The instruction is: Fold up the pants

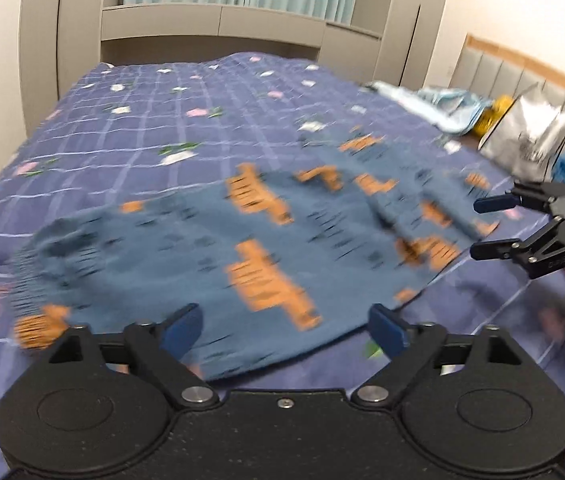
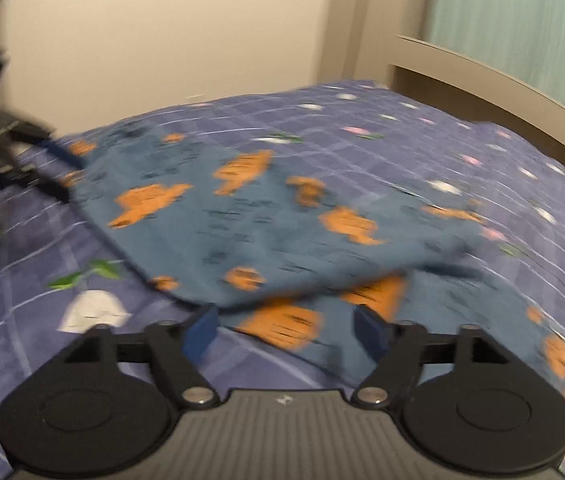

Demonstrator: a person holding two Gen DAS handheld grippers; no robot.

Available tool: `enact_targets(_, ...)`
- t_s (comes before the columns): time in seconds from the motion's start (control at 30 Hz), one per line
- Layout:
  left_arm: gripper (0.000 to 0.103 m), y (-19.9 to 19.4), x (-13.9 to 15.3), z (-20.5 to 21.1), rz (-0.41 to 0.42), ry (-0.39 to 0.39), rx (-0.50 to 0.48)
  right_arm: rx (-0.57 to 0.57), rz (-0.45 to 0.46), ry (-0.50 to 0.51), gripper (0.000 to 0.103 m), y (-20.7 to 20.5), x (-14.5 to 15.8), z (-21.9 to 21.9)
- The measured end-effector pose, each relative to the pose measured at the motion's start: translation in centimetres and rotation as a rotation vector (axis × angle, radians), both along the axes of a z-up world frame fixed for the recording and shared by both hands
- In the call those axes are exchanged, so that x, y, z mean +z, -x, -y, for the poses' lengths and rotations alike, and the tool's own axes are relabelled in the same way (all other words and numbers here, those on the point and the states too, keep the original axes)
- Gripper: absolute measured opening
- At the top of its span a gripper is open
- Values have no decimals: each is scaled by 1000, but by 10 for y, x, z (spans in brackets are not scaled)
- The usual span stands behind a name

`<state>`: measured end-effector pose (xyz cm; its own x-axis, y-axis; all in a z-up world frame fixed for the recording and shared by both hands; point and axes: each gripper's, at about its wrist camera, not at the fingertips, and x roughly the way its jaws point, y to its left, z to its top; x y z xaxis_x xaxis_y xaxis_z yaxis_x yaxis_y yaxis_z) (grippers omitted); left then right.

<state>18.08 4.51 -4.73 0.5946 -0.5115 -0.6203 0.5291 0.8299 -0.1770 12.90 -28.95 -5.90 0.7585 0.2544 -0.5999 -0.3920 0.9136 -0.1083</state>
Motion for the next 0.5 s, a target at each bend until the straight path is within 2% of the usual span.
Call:
enact_targets(0.1, 101, -1, 2, 38, 15, 70, 9, -174, 17, -61, 99, -3, 7, 51)
enact_targets(0.2, 101, -11, 1, 80, 0, 145, 18, -380, 9, -147, 99, -11, 7, 111)
enact_targets(0.27, 101, -21, -2, 104, -28, 190, 32, -435, -5, -224, 99, -18, 4, 149)
enact_targets(0.33, 101, -33, -4, 127, -63, 227, 53, -430, -39, -335, 99, -30, 0, 183)
enact_targets(0.43, 102, -46, -6, 152, -79, 237, 76, -337, -113, -490, 96, -48, -9, 224)
enact_targets(0.5, 102, -51, -7, 163, -78, 209, 98, -256, -157, -516, 96, -58, -16, 242)
